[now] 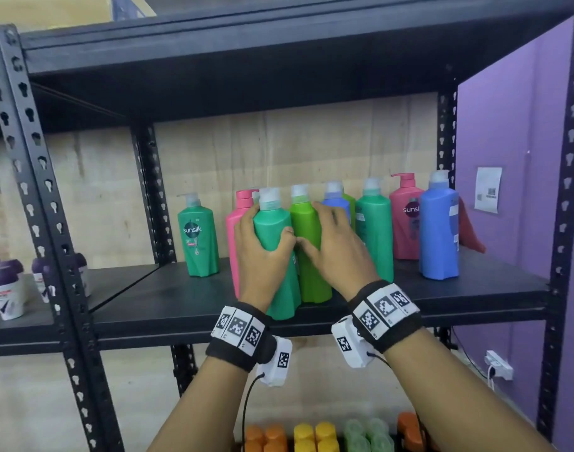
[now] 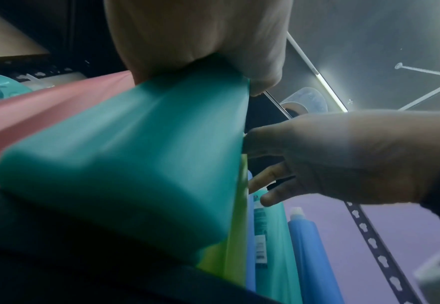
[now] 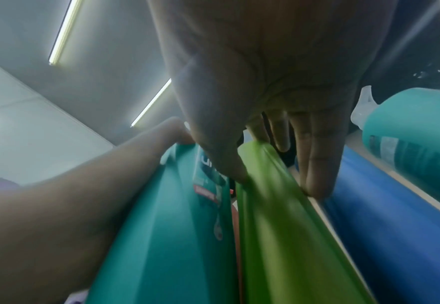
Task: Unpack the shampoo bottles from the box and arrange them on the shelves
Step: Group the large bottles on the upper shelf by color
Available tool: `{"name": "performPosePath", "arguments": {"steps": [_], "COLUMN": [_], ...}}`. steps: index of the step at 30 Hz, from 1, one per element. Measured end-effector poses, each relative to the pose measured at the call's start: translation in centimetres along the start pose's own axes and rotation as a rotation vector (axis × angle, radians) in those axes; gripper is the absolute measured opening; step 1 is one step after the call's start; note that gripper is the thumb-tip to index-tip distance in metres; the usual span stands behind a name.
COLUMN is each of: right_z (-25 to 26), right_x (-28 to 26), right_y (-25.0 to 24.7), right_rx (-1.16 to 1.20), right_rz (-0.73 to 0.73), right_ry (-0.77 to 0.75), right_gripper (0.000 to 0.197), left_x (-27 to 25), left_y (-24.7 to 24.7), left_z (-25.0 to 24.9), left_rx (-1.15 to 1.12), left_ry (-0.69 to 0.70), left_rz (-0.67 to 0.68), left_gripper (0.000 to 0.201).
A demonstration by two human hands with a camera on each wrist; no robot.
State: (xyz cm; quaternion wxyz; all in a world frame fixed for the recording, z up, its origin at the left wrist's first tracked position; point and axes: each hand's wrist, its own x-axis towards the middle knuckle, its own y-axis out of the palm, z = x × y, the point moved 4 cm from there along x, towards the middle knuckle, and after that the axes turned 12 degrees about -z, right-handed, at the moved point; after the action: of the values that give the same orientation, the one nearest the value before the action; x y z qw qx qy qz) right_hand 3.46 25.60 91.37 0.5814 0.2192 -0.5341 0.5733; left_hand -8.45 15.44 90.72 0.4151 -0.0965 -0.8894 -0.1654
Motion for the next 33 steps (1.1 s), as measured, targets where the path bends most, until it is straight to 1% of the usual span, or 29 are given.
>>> {"name": "performPosePath", "arguments": {"steps": [3, 7, 11, 17, 20, 26, 28, 29, 31, 32, 33], "right_z": [-0.4, -0.7, -0.3, -0.3, -0.4, 0.1, 0.3, 0.5, 0.8, 0.9, 1.0], "right_x": [0.6, 0.8, 1.1, 2.4, 2.8, 3.1, 2.9, 2.7, 2.4, 2.2, 2.0], "right_y": [0.4, 1.0, 1.9, 3.5, 4.0, 3.8, 3.3, 2.9, 1.8, 1.2, 0.6], "right_rx": [-0.059, -0.053, -0.036, -0.006, -0.011, -0.038, -0.029, -0.031, -0.088, -0.13, -0.161], "right_rz": [0.089, 0.171, 0.17, 0.22, 0.24, 0.264, 0.258, 0.226, 0.142, 0.119, 0.11], "right_ry": [-0.045, -0.065, -0.068, -0.039, -0.055, -0.046, -0.021, -0.02, -0.051, -0.074, -0.091], "right_gripper": [0.079, 0.086, 0.083, 0.079, 0.076, 0.075, 0.066, 0.056, 0.035, 0.028, 0.026], "left_x": [0.1, 0.1, 0.1, 0.3, 0.3, 0.3, 0.3, 0.4, 0.4, 0.3, 0.3], "left_y": [0.1, 0.2, 0.4, 0.6, 0.7, 0.8, 0.8, 0.9, 1.0, 1.2, 1.3], "left_z": [0.3, 0.8, 1.2, 1.6, 1.8, 1.9, 1.8, 1.8, 1.5, 1.4, 1.2], "left_rx": [0.002, -0.01, -0.016, -0.045, -0.066, -0.071, -0.081, -0.078, -0.074, -0.073, -0.071], "left_ry": [0.016, 0.008, -0.008, -0.034, -0.039, -0.053, -0.065, -0.071, -0.082, -0.084, -0.082], "left_rz": [0.001, 0.012, 0.006, 0.041, 0.048, 0.045, 0.051, 0.053, 0.056, 0.053, 0.046], "left_gripper": [0.058, 0.055, 0.054, 0.059, 0.059, 0.062, 0.063, 0.064, 0.066, 0.067, 0.069]}}
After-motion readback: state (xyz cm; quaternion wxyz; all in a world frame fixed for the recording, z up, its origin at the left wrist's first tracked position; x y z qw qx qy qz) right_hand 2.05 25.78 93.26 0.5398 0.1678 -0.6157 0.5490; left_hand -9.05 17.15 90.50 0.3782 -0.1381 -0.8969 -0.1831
